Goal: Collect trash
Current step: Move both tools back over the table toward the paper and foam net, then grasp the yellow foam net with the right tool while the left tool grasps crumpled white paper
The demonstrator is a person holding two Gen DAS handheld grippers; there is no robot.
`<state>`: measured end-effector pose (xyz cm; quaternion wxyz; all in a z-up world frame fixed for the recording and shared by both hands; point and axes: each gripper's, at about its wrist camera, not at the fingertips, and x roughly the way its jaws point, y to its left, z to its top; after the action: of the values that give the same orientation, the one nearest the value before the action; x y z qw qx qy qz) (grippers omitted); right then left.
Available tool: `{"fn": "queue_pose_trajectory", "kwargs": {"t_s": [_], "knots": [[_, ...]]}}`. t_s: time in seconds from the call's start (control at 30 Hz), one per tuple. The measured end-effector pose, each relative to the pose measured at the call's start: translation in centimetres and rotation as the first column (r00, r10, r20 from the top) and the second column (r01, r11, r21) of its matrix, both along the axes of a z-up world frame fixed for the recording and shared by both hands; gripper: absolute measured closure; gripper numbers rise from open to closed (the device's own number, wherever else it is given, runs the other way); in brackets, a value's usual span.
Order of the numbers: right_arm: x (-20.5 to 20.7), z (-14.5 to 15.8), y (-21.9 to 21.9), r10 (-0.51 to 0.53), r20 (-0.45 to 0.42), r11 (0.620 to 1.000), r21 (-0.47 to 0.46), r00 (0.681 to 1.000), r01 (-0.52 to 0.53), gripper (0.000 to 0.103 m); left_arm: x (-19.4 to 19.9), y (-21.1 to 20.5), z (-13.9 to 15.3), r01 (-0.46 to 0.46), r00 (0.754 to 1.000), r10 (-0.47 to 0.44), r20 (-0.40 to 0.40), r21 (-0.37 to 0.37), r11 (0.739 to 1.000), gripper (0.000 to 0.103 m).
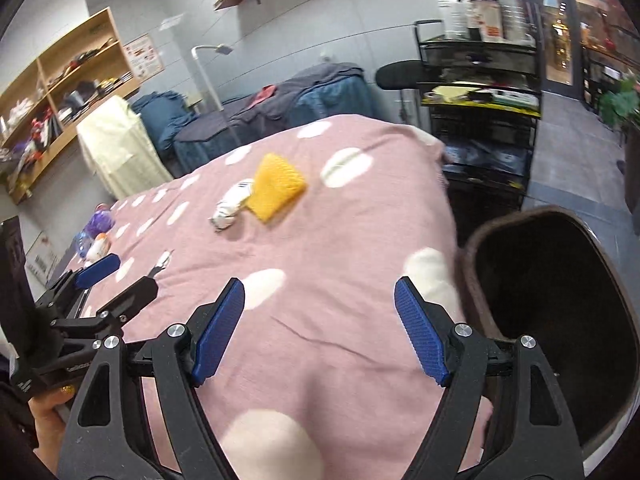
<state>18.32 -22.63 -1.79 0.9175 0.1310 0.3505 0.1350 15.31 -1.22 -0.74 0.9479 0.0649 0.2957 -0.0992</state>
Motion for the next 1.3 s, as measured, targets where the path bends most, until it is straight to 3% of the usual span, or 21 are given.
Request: {"fn": "queue_pose_trajectory", "kwargs": {"t_s": [0.17, 0.37, 0.7, 0.83, 0.9, 0.97, 1.3], "knots": [[2.3, 0.9, 3.1, 0.051, -0.006, 0.998, -0.024, 0.999, -0.051, 0.026, 2.0, 3.2, -0.3, -0.053, 0.998, 0.054, -0.028, 0.03, 0.998, 0.006], [5.4, 1.0, 5.8, 0.087, -0.038, 0.994, -0.059, 0.995, -0.089, 0.026, 5.3, 5.8, -1.5, -0.074, 0.994, 0.075, -0.08, 0.01, 0.997, 0.006], [13.3, -0.4, 7.5, 0.052, -0.116, 0.992, -0.106, 0.992, -0.064, 0.026, 12.4, 4.9, -2.9, -0.03, 0.983, 0.024, -0.184, -0.026, 0.999, 0.012], [16.2, -0.9, 7.8, 0.037, -0.143, 0.993, -0.105, 0.989, -0.052, 0.026, 15.8, 3.3, -4.4, -0.007, 0.97, 0.004, -0.244, -0.013, 1.0, 0.02], [17.7, -1.1, 8.1, 0.032, -0.155, 0.993, -0.107, 0.987, -0.049, 0.026, 17.1, 2.8, -5.4, -0.018, 0.963, 0.022, -0.27, 0.017, 1.0, 0.033], [18.9, -1.3, 8.2, 0.034, -0.172, 0.994, -0.097, 0.985, -0.051, 0.026, 17.9, 2.9, -6.1, -0.031, 0.951, 0.033, -0.307, 0.011, 0.999, 0.069], [22.1, -2.7, 10.9, 0.054, -0.209, 0.985, -0.15, 0.976, -0.087, 0.026, 12.5, 6.4, -3.3, -0.095, 0.974, 0.076, -0.215, -0.079, 0.992, 0.072]]}}
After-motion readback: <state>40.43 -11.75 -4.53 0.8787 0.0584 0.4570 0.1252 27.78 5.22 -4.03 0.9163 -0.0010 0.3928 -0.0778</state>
